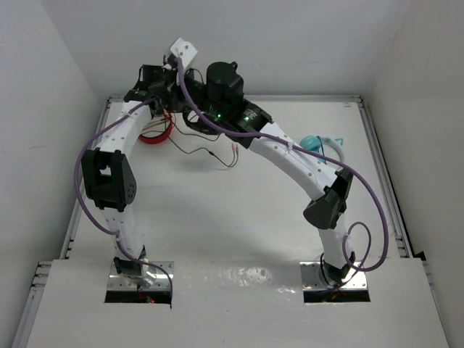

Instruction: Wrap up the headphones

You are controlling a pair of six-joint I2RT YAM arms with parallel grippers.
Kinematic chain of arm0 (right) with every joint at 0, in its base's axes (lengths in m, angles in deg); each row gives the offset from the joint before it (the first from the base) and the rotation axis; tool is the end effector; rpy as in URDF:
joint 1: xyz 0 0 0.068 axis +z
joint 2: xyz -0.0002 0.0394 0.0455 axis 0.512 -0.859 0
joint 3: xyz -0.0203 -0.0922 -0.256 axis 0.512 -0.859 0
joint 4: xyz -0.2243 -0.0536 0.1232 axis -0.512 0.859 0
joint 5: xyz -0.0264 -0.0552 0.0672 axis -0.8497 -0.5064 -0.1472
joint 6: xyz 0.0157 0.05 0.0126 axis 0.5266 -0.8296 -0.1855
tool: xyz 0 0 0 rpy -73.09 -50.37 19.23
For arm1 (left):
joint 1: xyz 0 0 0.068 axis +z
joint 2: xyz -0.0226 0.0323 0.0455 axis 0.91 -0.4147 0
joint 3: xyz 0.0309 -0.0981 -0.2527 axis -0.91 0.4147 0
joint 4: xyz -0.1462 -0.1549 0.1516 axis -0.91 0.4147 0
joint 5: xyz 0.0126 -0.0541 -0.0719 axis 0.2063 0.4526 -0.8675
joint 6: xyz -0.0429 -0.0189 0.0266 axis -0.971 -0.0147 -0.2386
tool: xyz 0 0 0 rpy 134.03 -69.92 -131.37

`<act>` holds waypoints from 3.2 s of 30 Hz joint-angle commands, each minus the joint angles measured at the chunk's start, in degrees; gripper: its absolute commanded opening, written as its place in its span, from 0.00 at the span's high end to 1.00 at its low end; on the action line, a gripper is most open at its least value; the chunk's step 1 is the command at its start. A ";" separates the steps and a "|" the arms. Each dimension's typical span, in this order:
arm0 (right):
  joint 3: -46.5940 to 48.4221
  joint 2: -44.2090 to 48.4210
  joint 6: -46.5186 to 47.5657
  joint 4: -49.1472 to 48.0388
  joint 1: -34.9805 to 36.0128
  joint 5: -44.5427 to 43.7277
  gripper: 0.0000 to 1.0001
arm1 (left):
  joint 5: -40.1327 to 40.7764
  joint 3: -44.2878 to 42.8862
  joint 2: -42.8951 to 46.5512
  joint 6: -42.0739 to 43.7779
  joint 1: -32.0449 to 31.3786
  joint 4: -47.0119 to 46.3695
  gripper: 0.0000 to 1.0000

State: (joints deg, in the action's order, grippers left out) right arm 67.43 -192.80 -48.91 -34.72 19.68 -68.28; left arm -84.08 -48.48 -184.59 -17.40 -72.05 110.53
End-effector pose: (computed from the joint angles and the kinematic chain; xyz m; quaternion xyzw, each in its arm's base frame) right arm 0.2974 0.3711 0.4718 -0.3144 0.5783 0.4095 0.6317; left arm 0.4478 -0.0652 0.3258 0.0969 0.8757 -0.2211 0.4181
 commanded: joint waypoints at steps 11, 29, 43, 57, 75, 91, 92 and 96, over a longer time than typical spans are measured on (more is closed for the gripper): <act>0.78 7.28 2.75 -10.67 -9.68 -12.85 1.00 | -8.55 0.62 5.68 9.97 -4.53 4.27 1.00; -1.59 23.62 -7.41 10.93 -20.95 4.17 1.00 | 24.83 5.90 9.99 23.07 -7.08 -7.12 1.00; 2.98 16.24 -25.57 15.15 -21.03 30.57 1.00 | 46.39 12.75 11.83 47.06 -12.00 -26.75 1.00; -1.15 18.36 -26.34 10.70 -40.18 11.42 1.00 | 15.99 3.96 13.33 37.94 -12.44 3.28 1.00; -33.89 28.72 -22.30 0.18 -45.03 6.84 1.00 | -17.25 -10.70 15.79 8.14 -3.39 11.92 1.00; -42.89 14.06 2.92 -3.34 -24.65 17.12 0.87 | -15.05 -30.83 15.88 -9.43 -3.38 7.27 1.00; -43.86 13.79 2.31 -6.07 -24.46 17.29 0.84 | -14.79 -31.45 15.62 -9.88 -3.39 7.01 1.00; -49.14 14.31 -0.07 -12.78 -24.29 18.08 0.62 | -14.08 -35.14 14.56 -11.46 -2.68 6.13 1.00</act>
State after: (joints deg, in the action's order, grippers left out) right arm 20.40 -178.20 -52.03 -42.52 -3.05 -50.05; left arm -96.34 -77.98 -172.39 -20.94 -75.13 125.26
